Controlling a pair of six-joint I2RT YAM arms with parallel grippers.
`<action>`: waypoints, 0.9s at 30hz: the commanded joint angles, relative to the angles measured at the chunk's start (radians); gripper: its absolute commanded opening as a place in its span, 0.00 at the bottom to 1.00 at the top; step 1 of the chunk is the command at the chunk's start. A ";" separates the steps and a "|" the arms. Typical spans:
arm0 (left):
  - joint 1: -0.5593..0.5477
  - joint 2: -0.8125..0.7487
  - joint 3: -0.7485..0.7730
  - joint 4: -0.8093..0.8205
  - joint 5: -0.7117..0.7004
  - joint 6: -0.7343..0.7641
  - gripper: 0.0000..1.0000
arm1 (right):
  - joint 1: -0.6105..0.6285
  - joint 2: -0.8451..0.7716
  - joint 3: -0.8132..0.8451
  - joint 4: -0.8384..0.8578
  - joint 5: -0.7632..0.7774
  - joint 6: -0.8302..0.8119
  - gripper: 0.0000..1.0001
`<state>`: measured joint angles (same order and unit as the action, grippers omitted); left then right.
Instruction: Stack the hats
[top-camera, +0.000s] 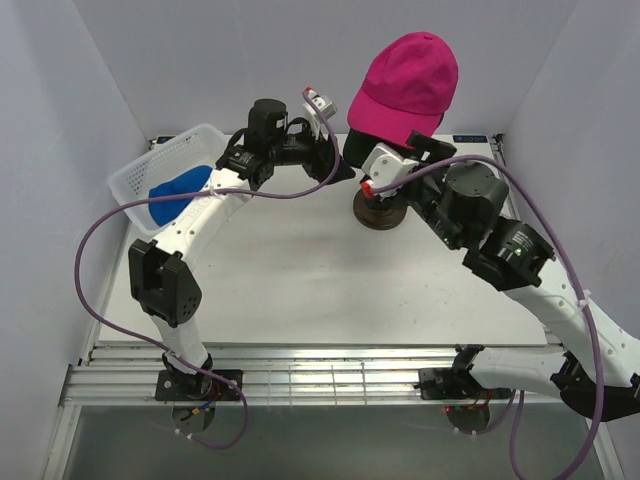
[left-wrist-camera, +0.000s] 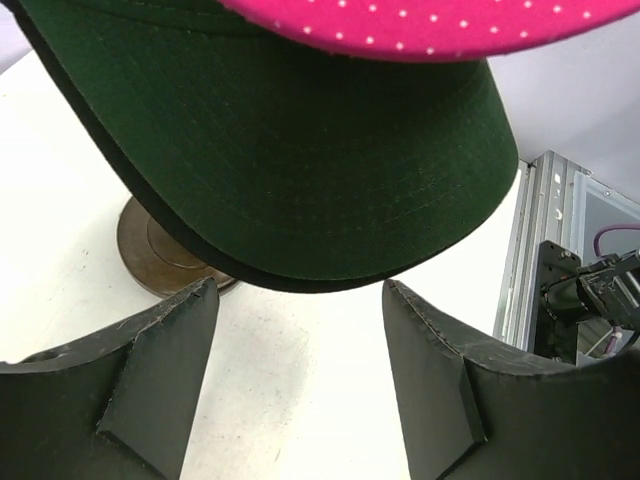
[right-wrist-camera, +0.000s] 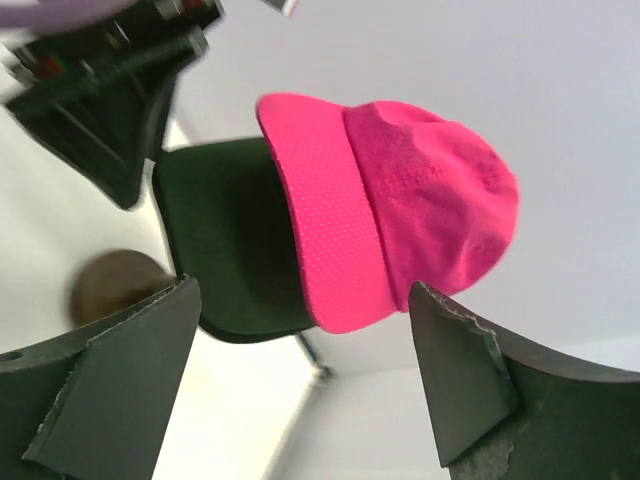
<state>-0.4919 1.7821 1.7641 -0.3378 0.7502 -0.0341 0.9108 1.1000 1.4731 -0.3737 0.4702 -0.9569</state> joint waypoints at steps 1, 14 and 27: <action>0.007 -0.059 0.023 -0.007 -0.003 0.008 0.77 | -0.015 0.001 0.107 -0.195 -0.149 0.312 0.90; 0.007 -0.081 -0.018 -0.007 0.003 0.013 0.76 | -0.641 0.032 0.172 -0.120 -0.872 1.558 0.81; 0.007 -0.081 -0.002 0.014 0.023 -0.026 0.75 | -0.854 -0.137 -0.364 0.528 -1.088 1.917 0.70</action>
<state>-0.4881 1.7519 1.7206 -0.3332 0.7490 -0.0471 0.0608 1.0008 1.1316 -0.0116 -0.5579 0.8932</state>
